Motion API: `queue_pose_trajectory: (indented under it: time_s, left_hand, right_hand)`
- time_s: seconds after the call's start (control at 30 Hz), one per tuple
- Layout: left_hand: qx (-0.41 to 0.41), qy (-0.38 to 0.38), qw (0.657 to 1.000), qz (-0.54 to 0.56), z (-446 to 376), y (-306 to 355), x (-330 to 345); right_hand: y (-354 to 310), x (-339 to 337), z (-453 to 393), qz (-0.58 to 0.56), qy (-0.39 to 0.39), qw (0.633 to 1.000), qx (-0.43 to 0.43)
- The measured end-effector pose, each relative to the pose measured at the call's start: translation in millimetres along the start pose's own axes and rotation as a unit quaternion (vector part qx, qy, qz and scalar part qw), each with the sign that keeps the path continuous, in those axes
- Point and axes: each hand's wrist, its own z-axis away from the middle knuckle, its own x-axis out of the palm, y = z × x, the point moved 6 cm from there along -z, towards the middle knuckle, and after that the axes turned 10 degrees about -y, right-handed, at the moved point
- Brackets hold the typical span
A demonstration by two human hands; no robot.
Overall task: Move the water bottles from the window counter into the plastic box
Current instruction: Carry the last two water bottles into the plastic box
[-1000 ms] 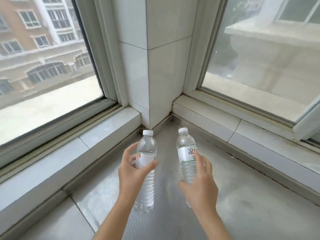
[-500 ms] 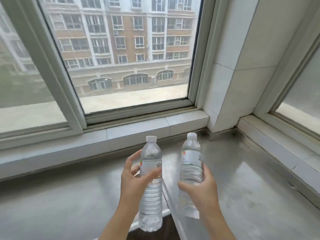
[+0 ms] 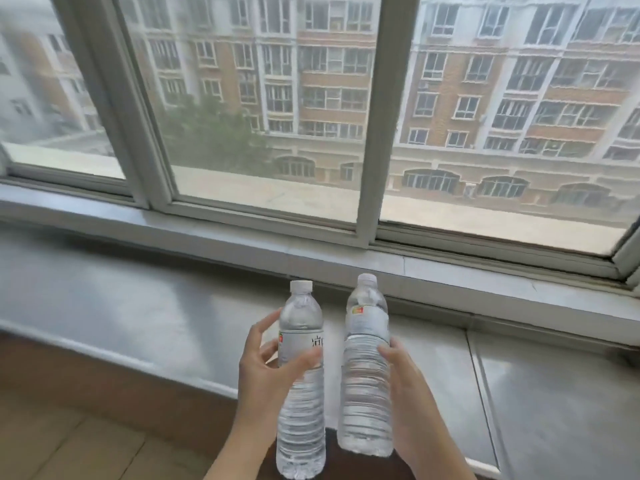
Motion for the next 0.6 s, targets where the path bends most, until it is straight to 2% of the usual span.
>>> queue_pose_trajectory:
  time_s: [0.17,0.33,0.6]
  left_hand:
    - [0.033,0.093,0.995,0.016,22.9,20.3,-118.0]
    - [0.068,0.160,0.984,0.027,63.4,43.6,-235.1]
    - [0.110,0.293,0.949,0.041,165.7,73.3,-399.5]
  right_hand:
    - [47.6,92.9,-30.5,0.081,-0.020,0.996,0.011]
    - [98.2,197.4,-52.9,0.166,-0.082,0.983,0.008]
    - [196.8,380.1,-67.0,0.248,-0.262,0.933,0.022]
